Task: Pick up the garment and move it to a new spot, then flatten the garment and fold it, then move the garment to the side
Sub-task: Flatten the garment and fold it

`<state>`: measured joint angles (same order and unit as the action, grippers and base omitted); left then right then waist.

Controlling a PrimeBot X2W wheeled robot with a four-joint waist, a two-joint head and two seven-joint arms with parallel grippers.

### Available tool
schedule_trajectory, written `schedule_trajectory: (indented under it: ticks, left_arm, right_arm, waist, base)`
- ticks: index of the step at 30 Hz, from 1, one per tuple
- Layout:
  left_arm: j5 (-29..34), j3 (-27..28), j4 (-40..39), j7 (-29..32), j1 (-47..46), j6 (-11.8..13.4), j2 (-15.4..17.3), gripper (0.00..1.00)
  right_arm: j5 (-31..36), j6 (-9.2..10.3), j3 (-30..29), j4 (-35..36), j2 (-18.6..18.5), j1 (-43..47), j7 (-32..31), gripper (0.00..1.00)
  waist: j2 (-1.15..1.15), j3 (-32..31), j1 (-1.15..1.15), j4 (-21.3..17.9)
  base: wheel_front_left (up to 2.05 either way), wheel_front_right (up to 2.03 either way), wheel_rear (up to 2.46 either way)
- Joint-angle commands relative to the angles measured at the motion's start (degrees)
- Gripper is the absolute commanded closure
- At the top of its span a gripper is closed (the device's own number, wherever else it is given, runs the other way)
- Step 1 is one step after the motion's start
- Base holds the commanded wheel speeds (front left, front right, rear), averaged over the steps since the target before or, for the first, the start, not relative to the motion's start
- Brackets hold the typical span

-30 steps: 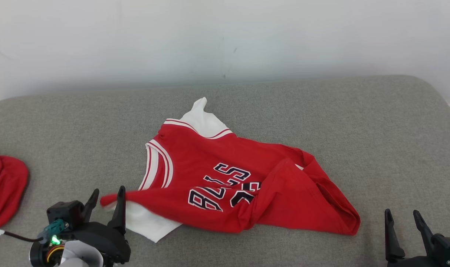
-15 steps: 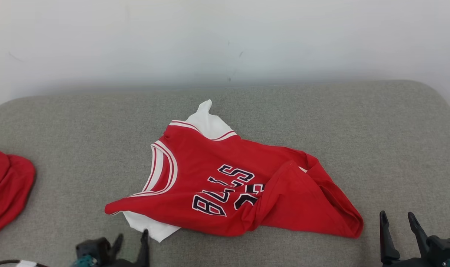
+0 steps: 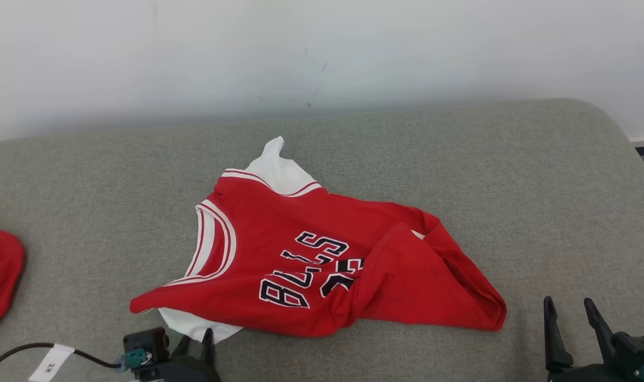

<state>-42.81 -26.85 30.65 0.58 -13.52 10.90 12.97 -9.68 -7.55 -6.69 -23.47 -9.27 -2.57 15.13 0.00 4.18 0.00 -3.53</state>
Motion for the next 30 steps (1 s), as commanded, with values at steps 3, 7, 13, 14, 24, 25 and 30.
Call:
schedule_trajectory:
  ticks: [3, 7, 13, 14, 24, 25, 30]
  left_arm:
    - [-0.66, -0.29, 0.72, -1.75, -0.75, -2.35, -0.69, 1.0]
    - [0.44, 0.38, -0.93, -4.98, 0.15, -2.3, 0.56, 1.0]
    - [2.02, 1.16, -8.58, -7.03, 4.0, -0.11, 4.1, 1.0]
    - [2.02, 1.35, -10.18, -6.82, 4.8, 0.32, 4.64, 1.0]
    - [2.18, 2.23, -23.8, -3.67, 11.39, 5.86, 8.23, 1.0]
    - [2.12, 2.14, -24.56, -3.43, 11.76, 6.25, 8.24, 1.0]
    - [1.94, 2.13, -25.83, -3.25, 12.45, 6.33, 8.69, 1.0]
  right_arm:
    - [0.07, 0.13, -0.43, 0.28, -0.06, 0.11, 0.08, 0.0]
    - [-0.08, 0.13, -1.06, 0.43, -0.09, 0.86, 0.08, 0.0]
    - [0.04, 0.13, -1.18, 1.01, 0.66, 1.92, 0.08, 0.0]
    - [-0.03, 0.13, -0.75, 1.11, 0.8, 1.97, 0.08, 0.0]
    - [-4.93, 0.13, 11.53, -1.55, -1.84, -3.83, -0.34, 0.0]
    - [-6.23, 0.13, 14.04, -2.48, -2.62, -5.38, -1.36, 0.0]
    - [-12.11, 0.13, 25.57, -6.74, -6.39, -14.67, -9.27, 0.0]
  waist:
    - [0.0, 0.33, 0.0, -0.68]
    - [0.0, 0.02, 0.0, -0.37]
    - [0.0, -0.63, 0.0, 2.08]
    - [0.0, -0.72, 0.0, 2.56]
    - [0.0, -0.44, 0.0, 7.31]
    - [0.0, -0.25, 0.0, 7.71]
    - [0.0, 0.65, 0.0, 9.06]
  base:
    - [0.0, 0.0, 0.0]
    - [0.0, 0.0, 0.0]
    - [0.0, 0.0, 0.0]
    - [0.0, 0.0, 0.0]
    - [0.0, 0.0, 0.0]
    - [0.0, 0.0, 0.0]
    - [0.0, 0.0, 0.0]
